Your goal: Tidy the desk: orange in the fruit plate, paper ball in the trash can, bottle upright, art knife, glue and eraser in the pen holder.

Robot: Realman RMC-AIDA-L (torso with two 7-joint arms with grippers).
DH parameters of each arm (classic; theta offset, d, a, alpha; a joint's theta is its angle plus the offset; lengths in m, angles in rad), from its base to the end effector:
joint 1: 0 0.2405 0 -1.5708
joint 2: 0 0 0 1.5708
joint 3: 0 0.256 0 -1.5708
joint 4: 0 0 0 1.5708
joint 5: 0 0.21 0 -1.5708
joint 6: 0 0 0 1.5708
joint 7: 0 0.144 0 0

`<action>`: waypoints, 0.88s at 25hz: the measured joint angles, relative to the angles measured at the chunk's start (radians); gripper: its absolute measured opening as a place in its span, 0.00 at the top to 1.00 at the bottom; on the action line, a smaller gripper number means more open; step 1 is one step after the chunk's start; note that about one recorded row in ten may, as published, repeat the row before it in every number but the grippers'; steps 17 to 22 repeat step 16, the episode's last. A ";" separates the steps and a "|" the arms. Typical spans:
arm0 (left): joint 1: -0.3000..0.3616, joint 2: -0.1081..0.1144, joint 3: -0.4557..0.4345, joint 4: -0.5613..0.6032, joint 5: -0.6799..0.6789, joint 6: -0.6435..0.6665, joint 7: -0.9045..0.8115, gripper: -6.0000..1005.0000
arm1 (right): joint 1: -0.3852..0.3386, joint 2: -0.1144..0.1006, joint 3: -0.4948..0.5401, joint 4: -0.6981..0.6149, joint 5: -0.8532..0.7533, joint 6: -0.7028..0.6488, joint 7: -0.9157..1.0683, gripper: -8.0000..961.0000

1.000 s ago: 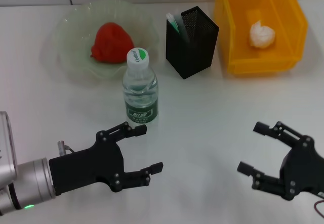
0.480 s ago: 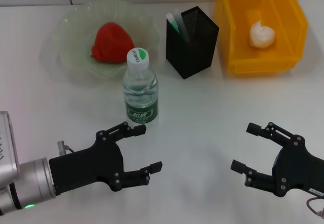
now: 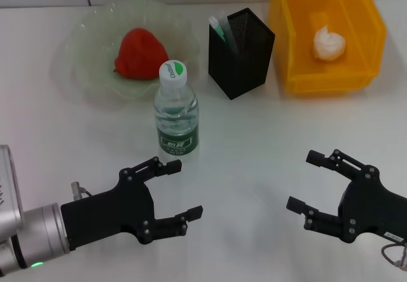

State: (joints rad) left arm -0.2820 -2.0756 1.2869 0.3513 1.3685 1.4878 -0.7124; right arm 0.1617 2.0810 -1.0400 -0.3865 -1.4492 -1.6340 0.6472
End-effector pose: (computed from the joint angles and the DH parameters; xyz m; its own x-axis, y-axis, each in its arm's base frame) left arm -0.2942 0.2296 -0.0721 0.7960 0.1023 0.5965 0.2856 -0.9325 -0.2212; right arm 0.3138 0.2046 -0.0390 0.7401 -0.0333 -0.6717 -0.3522 -0.8701 -0.3449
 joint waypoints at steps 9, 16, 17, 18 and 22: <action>0.003 0.000 0.000 0.000 0.000 0.004 0.001 0.14 | 0.016 0.001 0.000 0.021 0.000 0.013 0.000 0.13; 0.003 0.000 0.000 -0.012 0.000 0.004 0.002 0.14 | 0.019 0.002 0.002 0.025 0.000 0.022 0.000 0.13; 0.003 0.000 0.000 -0.012 0.000 0.004 0.002 0.14 | 0.019 0.002 0.002 0.025 0.000 0.022 0.000 0.13; 0.003 0.000 0.000 -0.012 0.000 0.004 0.002 0.14 | 0.019 0.002 0.002 0.025 0.000 0.022 0.000 0.13; 0.003 0.000 0.000 -0.012 0.000 0.004 0.002 0.14 | 0.019 0.002 0.002 0.025 0.000 0.022 0.000 0.13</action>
